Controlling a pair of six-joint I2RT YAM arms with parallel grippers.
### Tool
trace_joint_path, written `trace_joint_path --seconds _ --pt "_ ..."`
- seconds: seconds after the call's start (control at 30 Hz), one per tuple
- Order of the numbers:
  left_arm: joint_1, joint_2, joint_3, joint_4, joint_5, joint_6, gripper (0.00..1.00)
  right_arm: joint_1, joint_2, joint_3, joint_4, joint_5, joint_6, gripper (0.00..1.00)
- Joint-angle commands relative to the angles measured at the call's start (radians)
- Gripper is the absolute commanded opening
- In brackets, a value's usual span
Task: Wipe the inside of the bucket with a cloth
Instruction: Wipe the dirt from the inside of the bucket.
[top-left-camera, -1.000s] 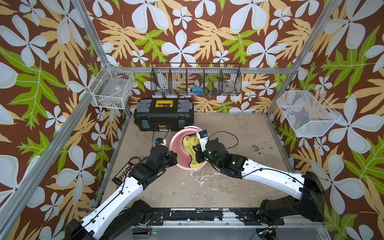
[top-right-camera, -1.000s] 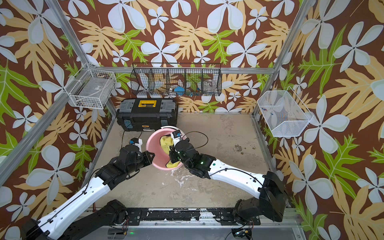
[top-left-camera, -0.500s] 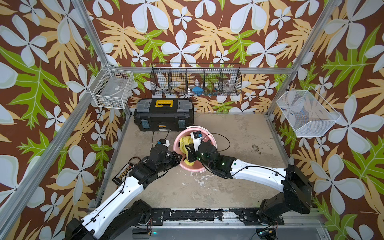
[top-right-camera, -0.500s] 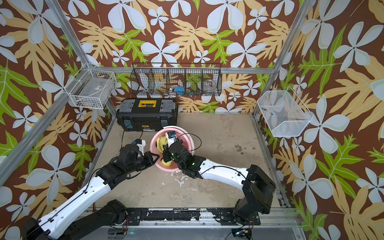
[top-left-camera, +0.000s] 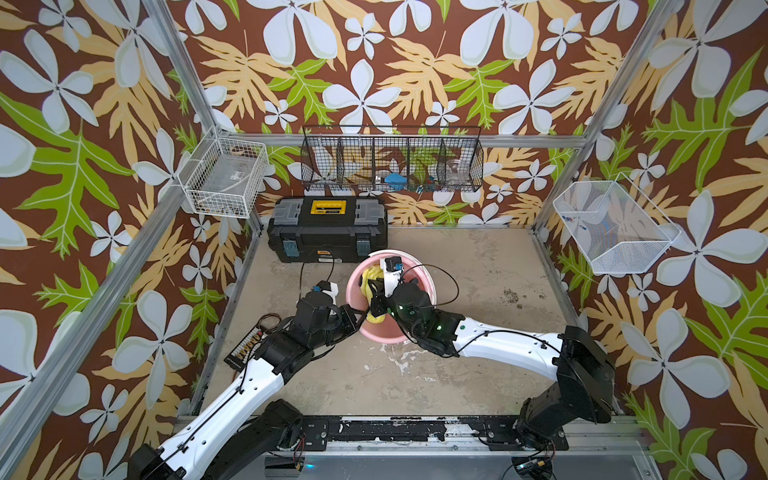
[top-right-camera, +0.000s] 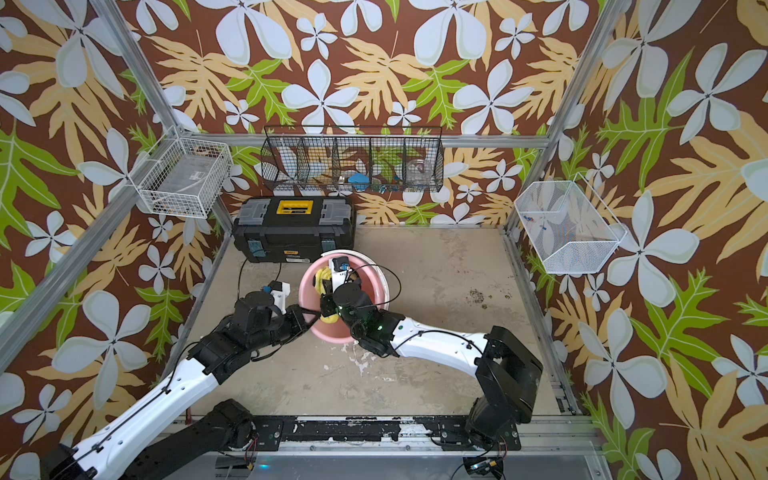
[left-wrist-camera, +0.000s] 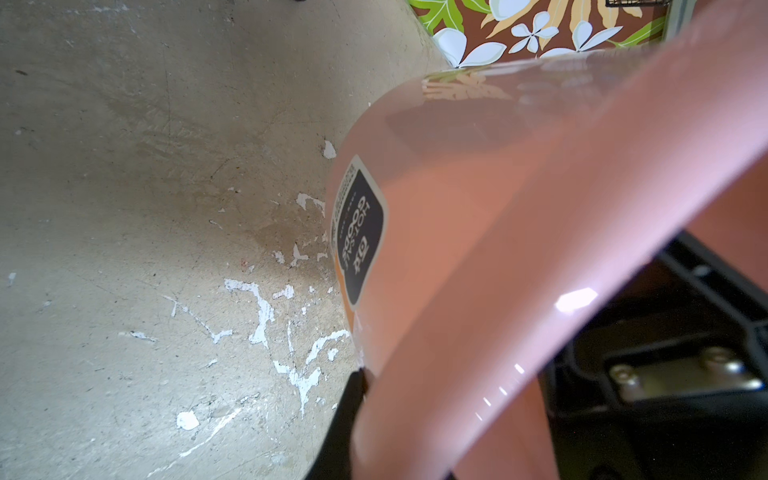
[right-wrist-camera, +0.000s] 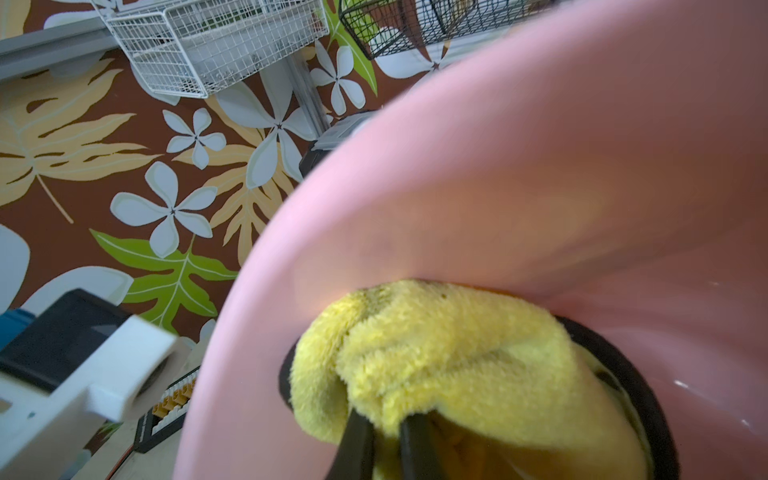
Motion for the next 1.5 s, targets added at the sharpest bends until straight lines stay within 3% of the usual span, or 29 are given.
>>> trace_joint_path --seconds 0.0,0.3,0.6,0.9,1.23,1.47 --pt "-0.004 -0.018 -0.008 0.002 0.063 0.008 0.00 0.000 -0.003 0.052 0.090 0.157 -0.053 0.00" --pt "-0.004 -0.021 0.025 -0.072 -0.006 0.050 0.00 -0.003 0.050 0.127 0.031 0.383 -0.178 0.00" --pt "-0.036 0.044 0.156 -0.152 -0.200 0.145 0.00 -0.001 0.193 0.346 -0.267 0.537 -0.303 0.00" --pt "-0.111 0.104 0.193 -0.131 -0.372 0.152 0.00 -0.001 0.182 0.306 -0.301 0.621 -0.347 0.00" --pt "-0.113 0.118 0.208 -0.087 -0.502 0.154 0.00 0.000 0.016 0.206 -0.443 0.381 -0.196 0.00" --pt "-0.113 0.145 0.230 -0.080 -0.546 0.198 0.00 0.000 -0.157 0.050 -0.332 0.249 -0.299 0.00"
